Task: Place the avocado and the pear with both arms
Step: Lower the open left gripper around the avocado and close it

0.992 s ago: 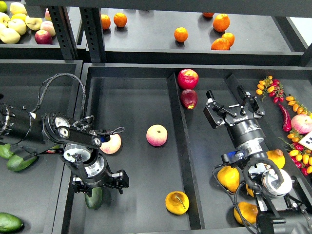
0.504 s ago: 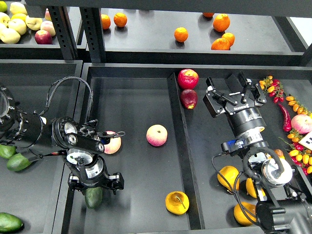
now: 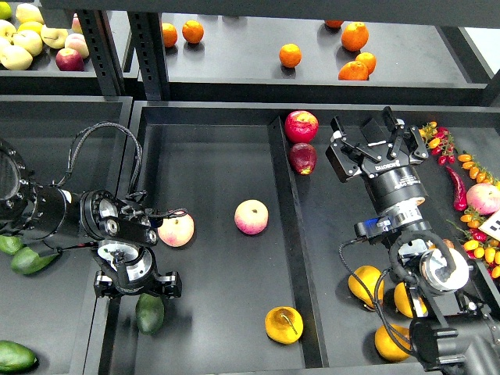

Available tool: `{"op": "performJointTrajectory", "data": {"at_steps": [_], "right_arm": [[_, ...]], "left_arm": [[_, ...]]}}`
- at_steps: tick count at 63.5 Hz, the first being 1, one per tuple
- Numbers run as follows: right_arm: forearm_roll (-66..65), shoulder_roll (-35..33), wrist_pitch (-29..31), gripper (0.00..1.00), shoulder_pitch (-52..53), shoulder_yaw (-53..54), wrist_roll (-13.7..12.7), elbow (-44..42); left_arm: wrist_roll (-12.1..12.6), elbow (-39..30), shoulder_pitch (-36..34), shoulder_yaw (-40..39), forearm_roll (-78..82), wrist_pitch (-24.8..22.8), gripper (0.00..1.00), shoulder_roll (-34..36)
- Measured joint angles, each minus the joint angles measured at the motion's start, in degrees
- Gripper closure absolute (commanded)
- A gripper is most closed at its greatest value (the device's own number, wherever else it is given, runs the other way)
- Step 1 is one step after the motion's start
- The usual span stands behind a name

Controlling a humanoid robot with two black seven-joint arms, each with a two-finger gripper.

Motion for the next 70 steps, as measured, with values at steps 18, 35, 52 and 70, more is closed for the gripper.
{"op": "performJointTrajectory", "data": {"at_steps": [18,35,52,70], "right_arm": [[0.0,0.0,0.1,0.0,-0.3,0.0,0.0,0.0],[-0.1,0.0,0.1,0.0,-0.5,0.0,0.0,0.0],[-0.1,0.0,0.1,0.0,-0.6,0.0,0.0,0.0],[0.0,0.0,0.1,0.0,-0.7,0.0,0.0,0.0]], "left_arm": [[0.0,2.7,2.4,-0.3,0.6,-0.1,0.01,0.0],[0.0,4.5,3.9,-1.0,1.1,-0.2,0.01,0.0],[0.0,6.1,5.5,-2.1,1.4,-1.2,0.03,0.0],[0.0,8.2,6.9,-3.3,2.0,-4.1,0.07,0.0]]}}
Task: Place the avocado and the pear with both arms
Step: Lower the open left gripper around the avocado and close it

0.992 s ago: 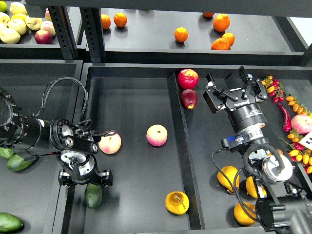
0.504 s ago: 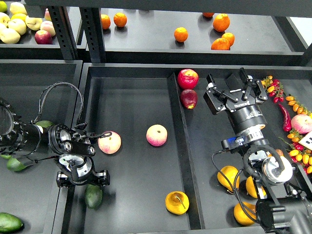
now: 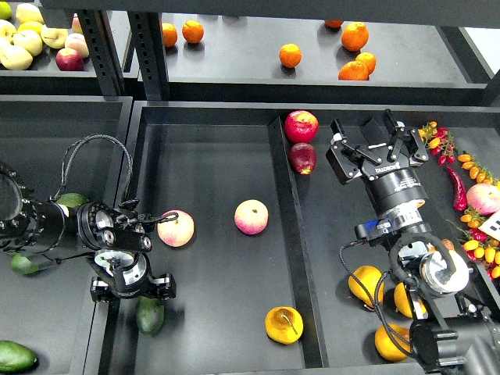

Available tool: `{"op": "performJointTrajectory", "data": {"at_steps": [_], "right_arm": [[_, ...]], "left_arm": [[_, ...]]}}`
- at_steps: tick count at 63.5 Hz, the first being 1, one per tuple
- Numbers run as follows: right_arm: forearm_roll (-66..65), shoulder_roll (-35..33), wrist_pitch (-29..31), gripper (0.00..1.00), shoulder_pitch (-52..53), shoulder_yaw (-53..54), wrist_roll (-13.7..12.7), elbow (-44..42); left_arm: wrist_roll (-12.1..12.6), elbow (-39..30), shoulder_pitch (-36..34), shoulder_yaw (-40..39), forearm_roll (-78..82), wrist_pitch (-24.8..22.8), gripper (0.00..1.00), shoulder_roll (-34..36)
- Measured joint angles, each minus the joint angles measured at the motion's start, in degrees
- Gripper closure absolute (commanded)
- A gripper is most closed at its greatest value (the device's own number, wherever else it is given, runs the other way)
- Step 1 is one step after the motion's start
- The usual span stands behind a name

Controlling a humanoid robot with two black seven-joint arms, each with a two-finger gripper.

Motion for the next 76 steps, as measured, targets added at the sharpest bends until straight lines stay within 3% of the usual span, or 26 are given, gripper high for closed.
{"op": "performJointTrajectory", "data": {"at_steps": [53,76], "right_arm": [[0.0,0.0,0.0,0.0,-0.1,0.2,0.0,-0.1],[0.0,0.0,0.0,0.0,-0.1,0.1,0.0,-0.1]], "left_arm": [[0.0,5.6,2.9,-4.8,1.7,-6.6,0.11,0.0],[0.0,7.2,4.0,-6.0,1.8,-6.8,0.28,0.0]]}}
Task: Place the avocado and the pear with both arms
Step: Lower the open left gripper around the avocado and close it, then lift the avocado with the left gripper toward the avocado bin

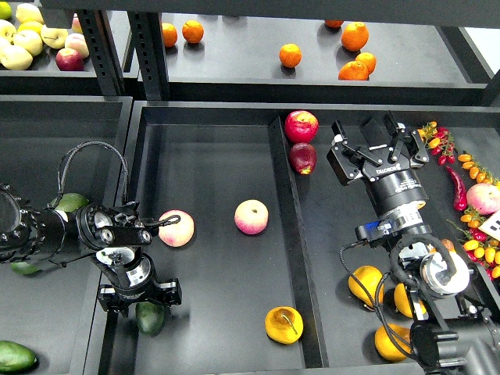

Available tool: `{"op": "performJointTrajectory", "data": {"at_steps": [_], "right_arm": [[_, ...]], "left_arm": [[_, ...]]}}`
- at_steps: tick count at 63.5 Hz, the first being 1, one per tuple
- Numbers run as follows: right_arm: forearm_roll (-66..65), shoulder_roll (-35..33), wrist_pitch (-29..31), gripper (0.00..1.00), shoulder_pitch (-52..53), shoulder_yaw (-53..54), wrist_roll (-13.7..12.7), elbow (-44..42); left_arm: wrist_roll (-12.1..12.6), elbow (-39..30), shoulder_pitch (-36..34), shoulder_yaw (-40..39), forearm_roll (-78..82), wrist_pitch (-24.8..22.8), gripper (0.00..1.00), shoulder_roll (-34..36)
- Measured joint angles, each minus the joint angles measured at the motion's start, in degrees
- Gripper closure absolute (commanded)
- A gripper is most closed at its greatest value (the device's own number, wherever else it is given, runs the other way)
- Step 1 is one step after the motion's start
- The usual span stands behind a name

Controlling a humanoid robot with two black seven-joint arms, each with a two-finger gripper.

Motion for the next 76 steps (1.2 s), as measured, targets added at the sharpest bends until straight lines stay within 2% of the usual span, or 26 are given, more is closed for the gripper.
{"op": "performJointTrajectory", "data": {"at_steps": [21,30,52,76], "right_arm": [[0.0,0.0,0.0,0.0,0.0,0.0,0.1,0.0],[0.0,0.0,0.0,0.0,0.0,0.0,0.1,-0.1],[-0.1,0.0,0.0,0.0,0.0,0.0,0.1,-0.1],[0.0,0.0,0.0,0.0,0.0,0.0,0.1,-0.1]], "left_arm": [[0.0,1.4,0.9,-2.6,-0.4,0.0,0.68,0.0],[0.0,2.2,1.3,-3.2,-1.0,0.0,0.78,0.0],[0.0,2.0,0.0,-4.6,-1.3,0.0,0.8,0.0],[0.0,1.1,-8.9,-7.9,-1.3,0.0,0.79,0.0]]}}
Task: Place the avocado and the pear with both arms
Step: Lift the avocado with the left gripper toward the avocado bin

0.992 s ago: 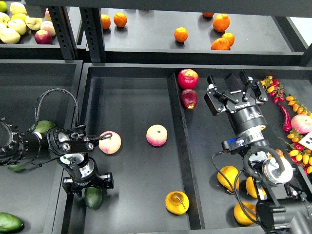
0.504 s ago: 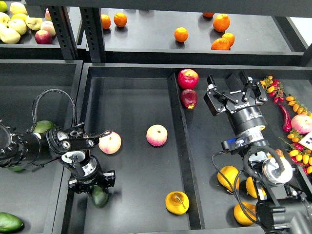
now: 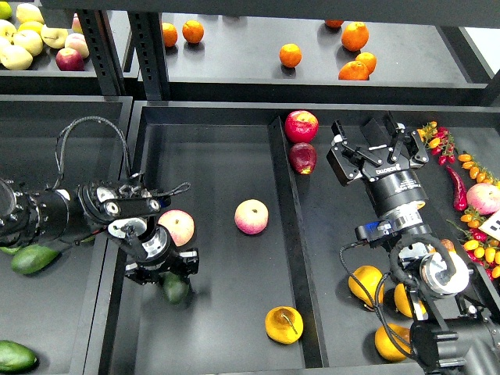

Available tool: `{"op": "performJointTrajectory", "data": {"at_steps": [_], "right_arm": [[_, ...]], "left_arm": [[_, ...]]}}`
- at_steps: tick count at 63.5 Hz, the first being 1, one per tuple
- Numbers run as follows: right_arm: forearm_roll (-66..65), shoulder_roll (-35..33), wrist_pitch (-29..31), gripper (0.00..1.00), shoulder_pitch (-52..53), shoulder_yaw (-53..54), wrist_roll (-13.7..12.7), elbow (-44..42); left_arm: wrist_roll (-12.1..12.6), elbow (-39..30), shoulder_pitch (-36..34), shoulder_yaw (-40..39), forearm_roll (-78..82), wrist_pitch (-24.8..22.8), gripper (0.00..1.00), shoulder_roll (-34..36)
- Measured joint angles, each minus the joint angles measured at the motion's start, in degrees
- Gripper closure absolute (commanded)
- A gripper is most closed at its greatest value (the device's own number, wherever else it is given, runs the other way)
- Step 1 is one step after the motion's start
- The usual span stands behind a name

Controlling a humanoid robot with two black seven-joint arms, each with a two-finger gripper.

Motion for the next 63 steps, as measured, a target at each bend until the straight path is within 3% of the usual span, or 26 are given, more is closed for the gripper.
{"op": "performJointTrajectory", "data": {"at_steps": [26,63], "right_arm": [[0.2,0.0,0.3,0.0,0.7,-0.4,-0.5,0.1],[0.3,0.0,0.3,0.0,3.0,-2.1,-0.5,0.1]], "left_arm": [[0.0,-0.9,-3.4,-1.7,0.0,0.0,0.77,5.9],[0.0,-12.7,-4.0,-1.1,0.6,0.0,0.75,27.2]]}}
